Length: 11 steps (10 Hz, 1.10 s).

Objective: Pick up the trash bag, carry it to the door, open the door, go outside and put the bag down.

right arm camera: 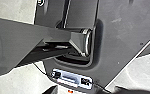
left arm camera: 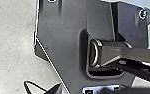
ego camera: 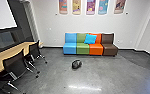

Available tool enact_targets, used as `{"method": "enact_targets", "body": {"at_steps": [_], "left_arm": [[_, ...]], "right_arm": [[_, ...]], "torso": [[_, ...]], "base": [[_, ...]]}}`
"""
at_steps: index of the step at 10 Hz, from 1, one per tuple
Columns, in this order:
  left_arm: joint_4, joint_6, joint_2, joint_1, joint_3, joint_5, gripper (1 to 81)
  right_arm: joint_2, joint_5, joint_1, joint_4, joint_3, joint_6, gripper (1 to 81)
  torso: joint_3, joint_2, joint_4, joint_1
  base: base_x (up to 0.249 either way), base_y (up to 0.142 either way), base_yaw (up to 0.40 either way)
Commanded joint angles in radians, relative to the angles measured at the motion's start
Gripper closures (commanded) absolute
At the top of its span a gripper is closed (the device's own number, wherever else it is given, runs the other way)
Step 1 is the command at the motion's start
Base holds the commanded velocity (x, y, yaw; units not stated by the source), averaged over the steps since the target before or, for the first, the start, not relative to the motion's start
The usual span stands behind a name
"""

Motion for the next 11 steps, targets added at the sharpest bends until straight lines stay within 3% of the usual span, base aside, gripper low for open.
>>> {"method": "enact_targets", "body": {"at_steps": [1, 11], "left_arm": [[-0.004, 0.002, -0.007, -0.034, 0.003, 0.063, 1.0], [-0.004, 0.002, -0.007, -0.033, 0.003, 0.063, 1.0]], "right_arm": [[-0.009, -0.064, 0.025, -0.002, 0.013, -0.003, 1.0], [-0.004, -0.064, 0.023, -0.003, 0.011, -0.008, 1.0]], "torso": [[0.000, 0.000, 0.000, 0.000], [0.000, 0.000, 0.000, 0.000]], "base": [[0.179, 0.000, 0.000], [0.177, 0.000, 0.000]]}}
